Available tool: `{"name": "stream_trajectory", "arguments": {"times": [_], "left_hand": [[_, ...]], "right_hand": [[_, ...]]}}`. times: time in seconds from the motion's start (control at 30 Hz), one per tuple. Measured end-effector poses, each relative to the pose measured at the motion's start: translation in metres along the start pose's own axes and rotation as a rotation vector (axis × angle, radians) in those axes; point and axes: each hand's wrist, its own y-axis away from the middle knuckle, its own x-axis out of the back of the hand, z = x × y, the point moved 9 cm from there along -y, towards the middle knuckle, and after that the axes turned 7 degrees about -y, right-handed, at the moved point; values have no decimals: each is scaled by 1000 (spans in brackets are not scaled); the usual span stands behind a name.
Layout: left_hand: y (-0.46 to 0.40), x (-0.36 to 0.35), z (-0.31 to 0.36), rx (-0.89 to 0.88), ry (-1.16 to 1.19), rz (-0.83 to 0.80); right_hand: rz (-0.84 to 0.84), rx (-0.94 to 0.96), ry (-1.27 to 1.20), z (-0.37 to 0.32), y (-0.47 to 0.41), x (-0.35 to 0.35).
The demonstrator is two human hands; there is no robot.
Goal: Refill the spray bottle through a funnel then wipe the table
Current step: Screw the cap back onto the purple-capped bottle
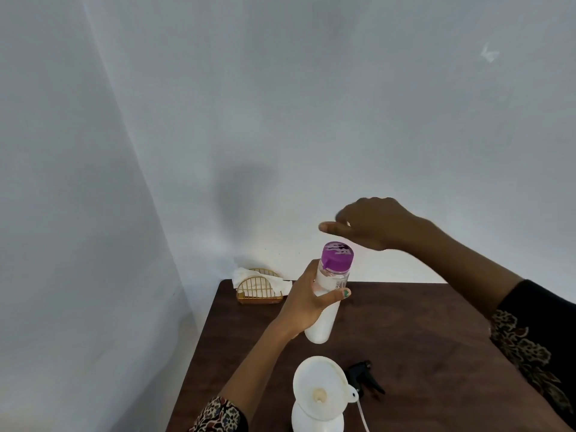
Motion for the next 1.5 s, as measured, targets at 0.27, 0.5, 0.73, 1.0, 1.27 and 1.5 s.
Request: {"name": "stream_trajectory", "arguments": {"times": [0.27,0.5,0.73,1.0,1.27,1.5], "left_hand": [[-3,2,-2,-4,11,1],[-2,1,-2,11,4,2],[-3,4,-1,17,31,12],[1,-4,-3,6,10,-32],[-2,1,-3,6,35,-14],[1,-8,-20,27,18,-36]], "right_hand": [[-246,144,-287,-15,9,-26],[16,-72,165,2,7,-7],[-342,224,-302,-22,15,-28],[-30,-51,186,-7,7,-13],[-327,211,-268,-26,15,-31],[-262,112,-177,-19,4,-51]]}}
